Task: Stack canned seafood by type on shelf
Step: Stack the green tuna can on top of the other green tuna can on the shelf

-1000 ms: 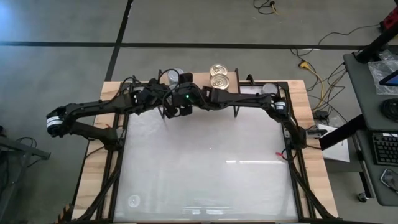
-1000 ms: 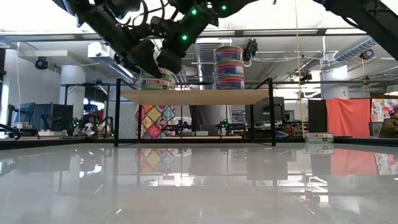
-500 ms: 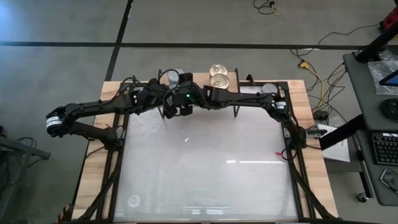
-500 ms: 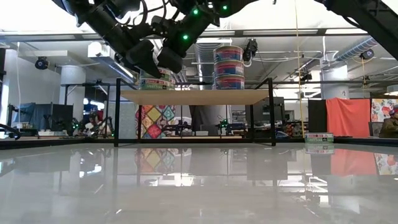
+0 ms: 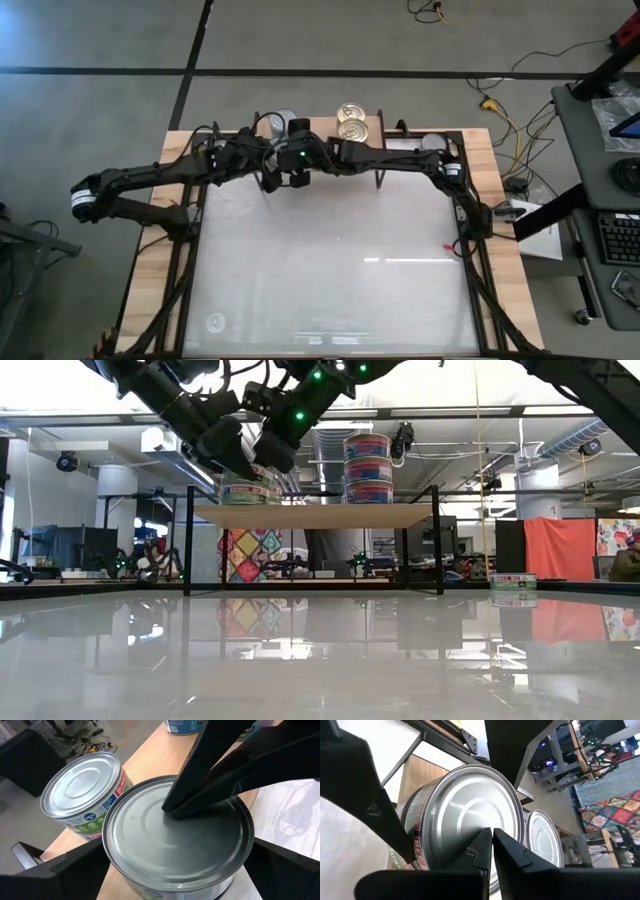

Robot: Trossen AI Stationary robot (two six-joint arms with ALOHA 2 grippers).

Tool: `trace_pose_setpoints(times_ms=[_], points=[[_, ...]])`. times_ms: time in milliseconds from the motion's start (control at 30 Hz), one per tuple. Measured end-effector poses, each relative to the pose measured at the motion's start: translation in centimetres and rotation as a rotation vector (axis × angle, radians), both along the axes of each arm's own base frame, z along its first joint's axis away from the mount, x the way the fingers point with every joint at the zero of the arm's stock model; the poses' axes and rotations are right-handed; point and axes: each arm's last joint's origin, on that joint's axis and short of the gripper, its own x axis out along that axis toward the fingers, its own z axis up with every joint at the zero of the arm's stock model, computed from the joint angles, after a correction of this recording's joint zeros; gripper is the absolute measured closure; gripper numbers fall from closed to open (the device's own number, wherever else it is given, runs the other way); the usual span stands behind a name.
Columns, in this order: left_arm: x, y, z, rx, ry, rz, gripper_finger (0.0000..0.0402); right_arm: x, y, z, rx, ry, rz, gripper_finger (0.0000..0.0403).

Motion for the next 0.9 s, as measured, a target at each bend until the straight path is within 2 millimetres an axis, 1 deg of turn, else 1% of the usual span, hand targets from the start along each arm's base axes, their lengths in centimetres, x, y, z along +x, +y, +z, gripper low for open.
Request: trace_pose_setpoints(times_ms=[533,733,900], points=[[-0.03,0.02,-0.21,0.007,0.013,0.006,0.0002,0.02,0.04,-0.18,0.02,-0.004,0.008,0.039],[-0.08,0.01,-0.29,-0.015,0.002,0.024,0.0002,0.04,0.04,-0.18,0.022,-0.007,0.01,0.039],[-0.08,-0.06,-0.31,-0.027,0.005,-0.005,0.0002,0.03,0.04,-0.2,0.029,-0.009,0.005,0.039]])
